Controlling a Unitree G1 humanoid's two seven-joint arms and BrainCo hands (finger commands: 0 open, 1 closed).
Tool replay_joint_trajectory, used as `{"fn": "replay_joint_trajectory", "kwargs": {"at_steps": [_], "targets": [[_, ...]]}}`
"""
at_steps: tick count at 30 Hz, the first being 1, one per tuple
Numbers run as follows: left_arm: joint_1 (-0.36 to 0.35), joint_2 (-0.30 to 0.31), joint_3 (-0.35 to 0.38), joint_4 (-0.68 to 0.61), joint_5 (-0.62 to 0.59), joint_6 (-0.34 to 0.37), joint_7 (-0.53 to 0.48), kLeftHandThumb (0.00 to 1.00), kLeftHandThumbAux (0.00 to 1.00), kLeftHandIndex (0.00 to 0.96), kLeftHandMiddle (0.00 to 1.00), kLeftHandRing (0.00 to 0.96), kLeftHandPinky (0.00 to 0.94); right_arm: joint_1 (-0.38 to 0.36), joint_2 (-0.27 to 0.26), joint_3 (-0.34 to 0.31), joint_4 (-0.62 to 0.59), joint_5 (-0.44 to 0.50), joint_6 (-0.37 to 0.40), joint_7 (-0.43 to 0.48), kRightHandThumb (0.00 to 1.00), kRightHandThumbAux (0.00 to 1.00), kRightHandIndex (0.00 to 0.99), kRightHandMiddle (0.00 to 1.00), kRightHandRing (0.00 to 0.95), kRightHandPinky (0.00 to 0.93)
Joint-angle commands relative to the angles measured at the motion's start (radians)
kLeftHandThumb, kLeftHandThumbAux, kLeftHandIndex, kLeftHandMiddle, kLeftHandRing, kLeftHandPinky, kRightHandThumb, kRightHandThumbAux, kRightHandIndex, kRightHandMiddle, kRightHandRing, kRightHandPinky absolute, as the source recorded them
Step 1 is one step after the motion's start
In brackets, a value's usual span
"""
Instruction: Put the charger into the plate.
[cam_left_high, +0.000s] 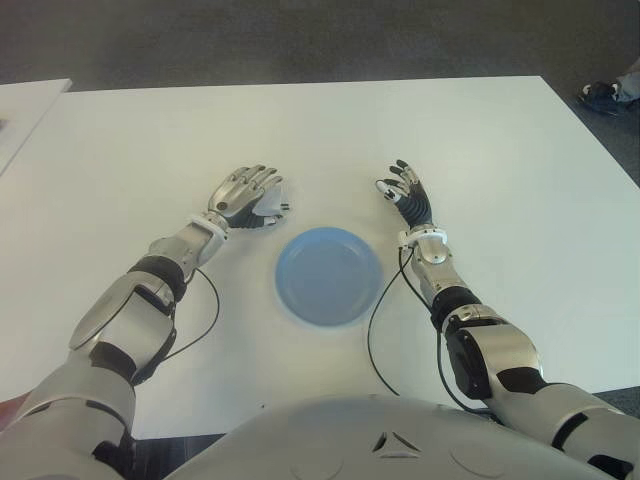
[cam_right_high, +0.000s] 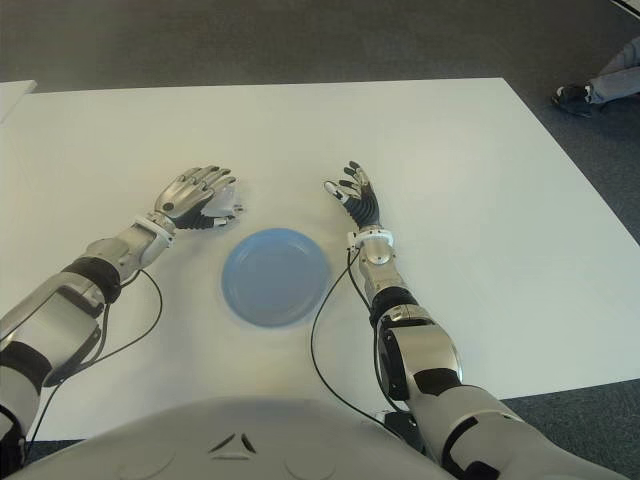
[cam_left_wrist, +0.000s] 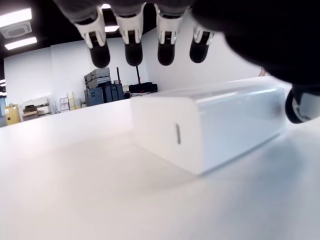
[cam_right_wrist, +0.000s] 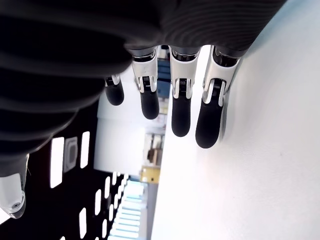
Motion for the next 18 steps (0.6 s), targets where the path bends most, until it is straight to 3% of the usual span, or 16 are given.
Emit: {"fn": "replay_joint_trajectory", "kwargs": {"at_steps": [1,18], "targets": [[-0.032,-0.014,0.002,0.038,-0.023,-0.032,-0.055,0.167,0.26,0.0,0.0,0.0,0.0,0.091,0.017,0.009,0.074,-0.011,0.088,0.015,0.097,0.526,0.0,0.14,0.223,0.18],[-0.085,-0.046,0.01,0.151,-0.083,-0.056,-0.196,0.228,0.27,0.0,0.0,0.0,0.0,0.112,0.013,0.013,0.056,-0.012,0.076,0.025,0.094,0.533,0.0,0.139,0.226,0.172]]}}
